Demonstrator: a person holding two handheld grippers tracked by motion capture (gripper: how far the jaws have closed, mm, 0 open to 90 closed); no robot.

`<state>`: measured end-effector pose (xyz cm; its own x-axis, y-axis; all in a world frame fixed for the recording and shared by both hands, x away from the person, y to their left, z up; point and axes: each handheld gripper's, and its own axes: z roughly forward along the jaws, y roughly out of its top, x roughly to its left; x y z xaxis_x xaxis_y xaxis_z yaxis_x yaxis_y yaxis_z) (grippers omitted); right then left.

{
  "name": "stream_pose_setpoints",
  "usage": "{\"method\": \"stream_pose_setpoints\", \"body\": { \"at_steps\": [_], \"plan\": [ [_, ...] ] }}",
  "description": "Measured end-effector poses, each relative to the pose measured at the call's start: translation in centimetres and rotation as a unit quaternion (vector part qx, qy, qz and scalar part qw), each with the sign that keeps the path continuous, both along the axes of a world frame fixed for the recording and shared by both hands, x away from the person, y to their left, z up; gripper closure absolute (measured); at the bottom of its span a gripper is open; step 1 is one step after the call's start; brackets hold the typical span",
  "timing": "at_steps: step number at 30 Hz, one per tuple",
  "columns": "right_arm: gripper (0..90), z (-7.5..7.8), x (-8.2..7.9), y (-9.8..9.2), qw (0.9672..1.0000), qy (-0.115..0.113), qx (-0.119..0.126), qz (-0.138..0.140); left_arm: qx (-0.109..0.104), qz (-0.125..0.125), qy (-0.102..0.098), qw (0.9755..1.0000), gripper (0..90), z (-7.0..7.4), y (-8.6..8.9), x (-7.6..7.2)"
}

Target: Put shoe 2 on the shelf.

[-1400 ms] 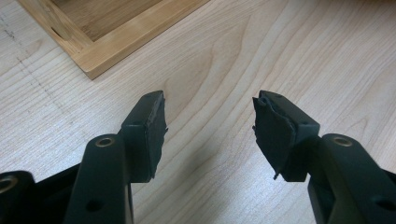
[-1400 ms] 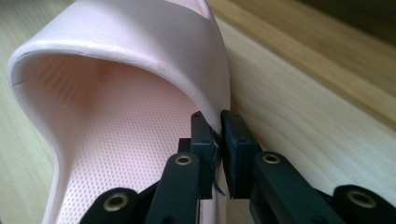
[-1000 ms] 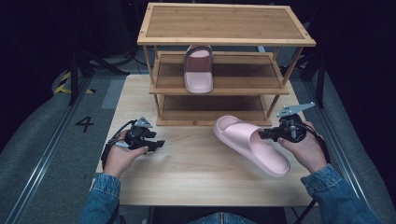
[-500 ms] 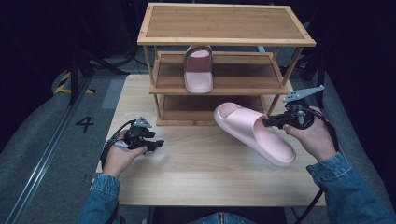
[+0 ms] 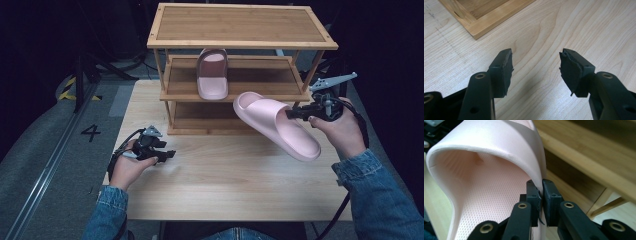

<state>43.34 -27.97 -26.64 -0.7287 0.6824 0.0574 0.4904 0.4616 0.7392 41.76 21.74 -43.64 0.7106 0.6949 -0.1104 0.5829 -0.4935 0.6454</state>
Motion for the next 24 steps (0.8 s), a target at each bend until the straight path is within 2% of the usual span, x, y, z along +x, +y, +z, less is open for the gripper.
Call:
{"method": "stream_pose_setpoints", "body": {
  "at_steps": [10, 13, 24],
  "plan": [
    [84.8, 1.2, 2.4, 0.3, 0.9996, -0.014, -0.004, -0.022, -0.002, 0.004, 0.003, 1.0000, 43.4, -0.2, 0.5, 0.1],
    [84.8, 1.5, 3.7, 0.5, 0.9992, -0.016, -0.009, -0.036, -0.001, 0.002, 0.004, 1.0000, 43.4, -0.2, 0.5, 0.1],
    [84.9, 1.4, 6.8, 0.8, 0.9979, -0.019, -0.009, -0.061, -0.001, 0.006, 0.004, 1.0000, 43.4, -0.4, 0.7, 0.2]
  ]
}}
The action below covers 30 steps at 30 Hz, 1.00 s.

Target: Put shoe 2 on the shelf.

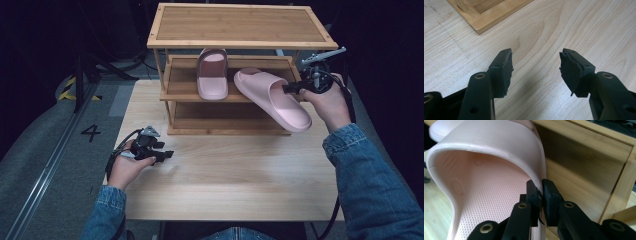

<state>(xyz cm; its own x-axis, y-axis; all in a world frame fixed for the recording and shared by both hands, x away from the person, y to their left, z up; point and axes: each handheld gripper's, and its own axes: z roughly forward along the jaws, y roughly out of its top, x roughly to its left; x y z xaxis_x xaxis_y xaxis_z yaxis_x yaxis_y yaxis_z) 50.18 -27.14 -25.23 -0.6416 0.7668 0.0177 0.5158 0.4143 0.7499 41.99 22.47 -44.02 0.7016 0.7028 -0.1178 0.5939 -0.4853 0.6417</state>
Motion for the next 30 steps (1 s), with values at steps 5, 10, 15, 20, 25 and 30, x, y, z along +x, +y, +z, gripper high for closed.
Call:
{"method": "stream_pose_setpoints", "body": {
  "at_steps": [5, 10, 15, 20, 25, 30],
  "plan": [
    [84.8, -0.3, 1.3, 0.1, 0.9999, 0.004, -0.001, -0.016, -0.001, -0.003, 0.005, 1.0000, 43.4, -0.2, 0.1, 0.1],
    [84.8, -0.8, 2.0, 0.5, 0.9997, -0.006, -0.002, -0.023, -0.003, 0.001, 0.005, 1.0000, 43.4, -0.1, 0.2, 0.1],
    [84.9, -1.2, 2.3, 0.9, 0.9993, -0.011, 0.004, -0.035, -0.005, 0.002, 0.005, 1.0000, 43.5, -0.2, 0.3, 0.1],
    [84.9, -1.5, 2.7, 1.2, 0.9991, -0.018, 0.010, -0.038, -0.005, 0.001, 0.005, 1.0000, 43.5, -0.2, 0.3, 0.1],
    [85.0, -1.7, 2.8, 1.4, 0.9975, -0.033, 0.023, -0.057, -0.004, 0.002, 0.006, 1.0000, 43.5, -0.3, 0.2, 0.1],
    [84.9, -2.2, 3.4, 1.6, 0.9963, -0.044, 0.034, -0.066, -0.004, 0.002, 0.006, 1.0000, 43.5, -0.3, 0.2, 0.1]
  ]
}}
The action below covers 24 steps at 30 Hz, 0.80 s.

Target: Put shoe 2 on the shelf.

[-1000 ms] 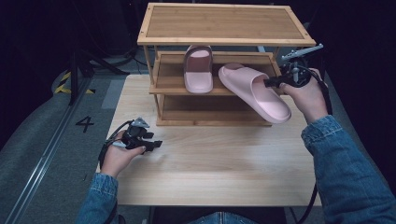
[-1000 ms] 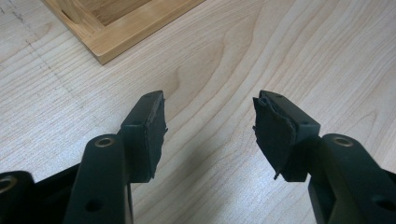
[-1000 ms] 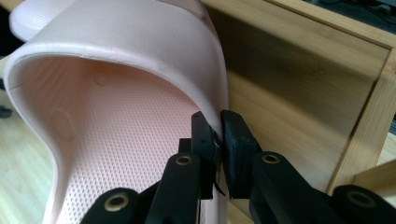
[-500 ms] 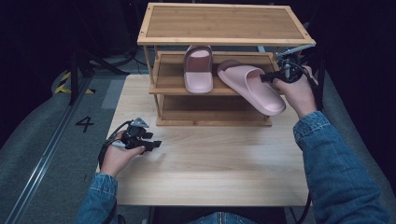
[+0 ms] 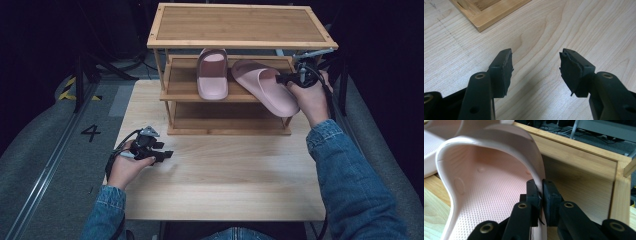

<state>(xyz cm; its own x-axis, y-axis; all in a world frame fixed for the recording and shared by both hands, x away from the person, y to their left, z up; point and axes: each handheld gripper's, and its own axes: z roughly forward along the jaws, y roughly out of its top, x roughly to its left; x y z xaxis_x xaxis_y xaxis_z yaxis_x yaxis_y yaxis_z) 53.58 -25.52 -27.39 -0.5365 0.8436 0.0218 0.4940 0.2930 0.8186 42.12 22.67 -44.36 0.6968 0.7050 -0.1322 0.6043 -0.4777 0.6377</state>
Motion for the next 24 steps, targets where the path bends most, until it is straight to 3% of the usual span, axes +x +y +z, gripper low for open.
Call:
{"method": "stream_pose_setpoints", "body": {
  "at_steps": [4, 6, 8, 14, 16, 17, 20, 24],
  "plan": [
    [83.0, -0.3, 0.5, 0.0, 1.0000, -0.007, 0.004, 0.002, 0.000, -0.001, -0.001, 1.0000, 43.5, 0.0, 0.0, 0.0],
    [77.7, -0.4, 0.5, -0.4, 0.9998, -0.017, 0.013, 0.005, 0.000, -0.001, 0.000, 1.0000, 43.5, 0.0, 0.1, 0.0],
    [74.6, -0.3, 0.1, -0.6, 0.9995, -0.015, 0.027, 0.004, 0.004, -0.003, -0.004, 1.0000, 43.5, 0.0, 0.1, 0.1],
    [73.1, 0.1, -1.5, -1.8, 0.9992, -0.030, 0.026, 0.012, 0.003, -0.006, 0.000, 1.0000, 43.5, 0.0, 0.0, 0.1],
    [72.8, 0.4, -3.5, -2.5, 0.9987, -0.037, 0.027, 0.020, 0.004, -0.004, -0.003, 1.0000, 43.5, 0.0, -0.1, 0.1],
    [72.8, 0.4, -3.5, -2.5, 0.9987, -0.037, 0.027, 0.020, 0.004, -0.006, -0.003, 1.0000, 43.5, 0.0, -0.2, 0.2],
    [75.4, 0.7, -5.8, -3.6, 0.9985, -0.038, 0.026, 0.030, 0.003, -0.008, -0.001, 1.0000, 43.5, 0.0, -0.5, 0.3],
    [81.2, 0.7, -8.2, -4.9, 0.9988, -0.029, 0.007, 0.040, 0.004, -0.012, 0.000, 0.9999, 43.5, -0.1, -0.8, 0.6]
  ]
}}
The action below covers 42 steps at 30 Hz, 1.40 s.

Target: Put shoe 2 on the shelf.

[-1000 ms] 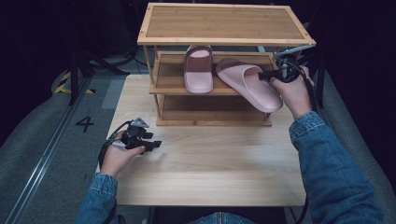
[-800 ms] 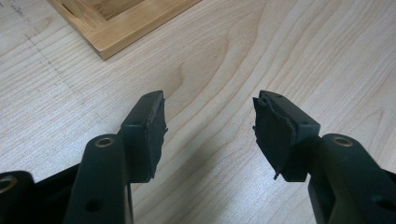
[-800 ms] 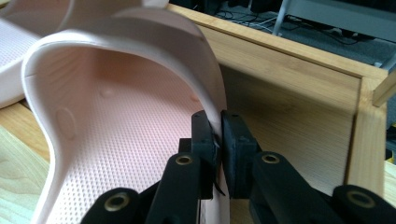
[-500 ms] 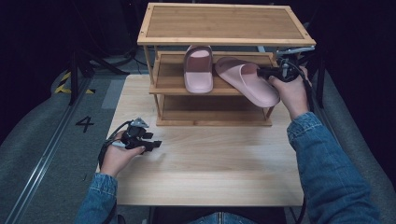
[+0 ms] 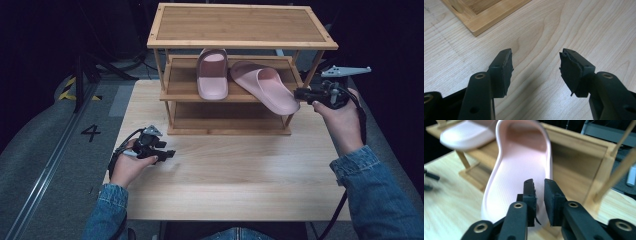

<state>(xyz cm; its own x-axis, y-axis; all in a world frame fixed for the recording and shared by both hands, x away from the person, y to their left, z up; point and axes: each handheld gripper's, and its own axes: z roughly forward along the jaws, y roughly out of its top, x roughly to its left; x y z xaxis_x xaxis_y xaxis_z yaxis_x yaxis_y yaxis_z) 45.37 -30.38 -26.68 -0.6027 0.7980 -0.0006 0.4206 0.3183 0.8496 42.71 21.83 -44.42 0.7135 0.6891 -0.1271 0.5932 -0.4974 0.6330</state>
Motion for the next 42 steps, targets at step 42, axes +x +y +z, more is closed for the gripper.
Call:
{"method": "stream_pose_setpoints", "body": {
  "at_steps": [42],
  "plan": [
    [87.4, -2.9, 1.6, 3.1, 0.9984, 0.045, 0.008, 0.034, 0.001, -0.011, 0.001, 0.9999, 43.5, 0.0, -0.6, 0.4]
  ]
}}
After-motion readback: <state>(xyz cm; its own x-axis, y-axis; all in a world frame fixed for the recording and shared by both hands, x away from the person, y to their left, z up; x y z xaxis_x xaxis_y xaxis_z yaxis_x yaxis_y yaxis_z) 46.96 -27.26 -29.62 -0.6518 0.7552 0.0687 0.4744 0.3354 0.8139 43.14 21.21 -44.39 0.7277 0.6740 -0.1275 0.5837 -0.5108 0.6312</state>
